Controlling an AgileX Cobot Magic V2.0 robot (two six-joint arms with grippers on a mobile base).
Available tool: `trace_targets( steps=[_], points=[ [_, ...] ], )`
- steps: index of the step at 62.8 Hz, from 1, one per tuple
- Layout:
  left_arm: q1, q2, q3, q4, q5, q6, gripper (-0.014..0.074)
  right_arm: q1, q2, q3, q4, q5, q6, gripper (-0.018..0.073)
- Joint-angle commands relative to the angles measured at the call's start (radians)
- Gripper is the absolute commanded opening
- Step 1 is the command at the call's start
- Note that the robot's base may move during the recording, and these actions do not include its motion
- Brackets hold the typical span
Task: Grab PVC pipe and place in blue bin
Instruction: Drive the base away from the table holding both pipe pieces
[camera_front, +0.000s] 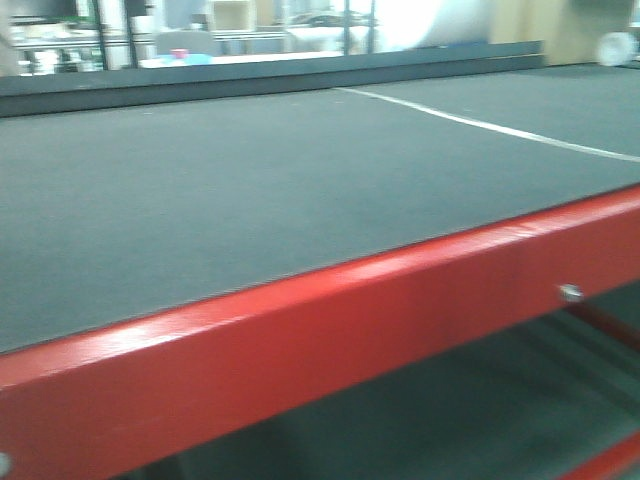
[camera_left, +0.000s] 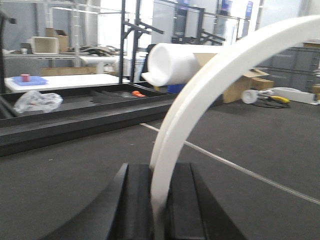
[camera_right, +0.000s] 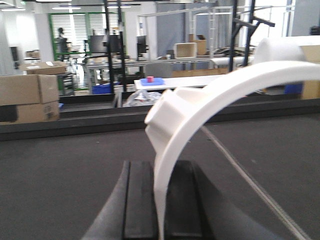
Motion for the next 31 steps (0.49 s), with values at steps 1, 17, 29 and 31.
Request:
trace_targets(
  steps=[1, 17, 29, 31],
  points=[
    [-0.003, -0.004, -0.001, -0.009, -0.030, -0.002, -0.0111, 0.001, -0.005, 0.003, -0.010, -0.027, -0.006, -0.0167],
    [-0.003, -0.004, -0.001, -0.009, -0.030, -0.002, -0.0111, 0.001, -0.005, 0.003, -0.010, -0.027, -0.006, -0.0167],
    [-0.003, -0.004, -0.001, -0.009, -0.030, -0.002, -0.0111, 0.001, -0.005, 0.003, -0.010, -0.027, -0.006, -0.0167],
    [-0.003, -0.004, -0.001, -0.009, -0.030, -0.002, -0.0111, 0.001, -0.005, 0.003, -0.010, -0.027, -0.006, -0.0167]
  ],
)
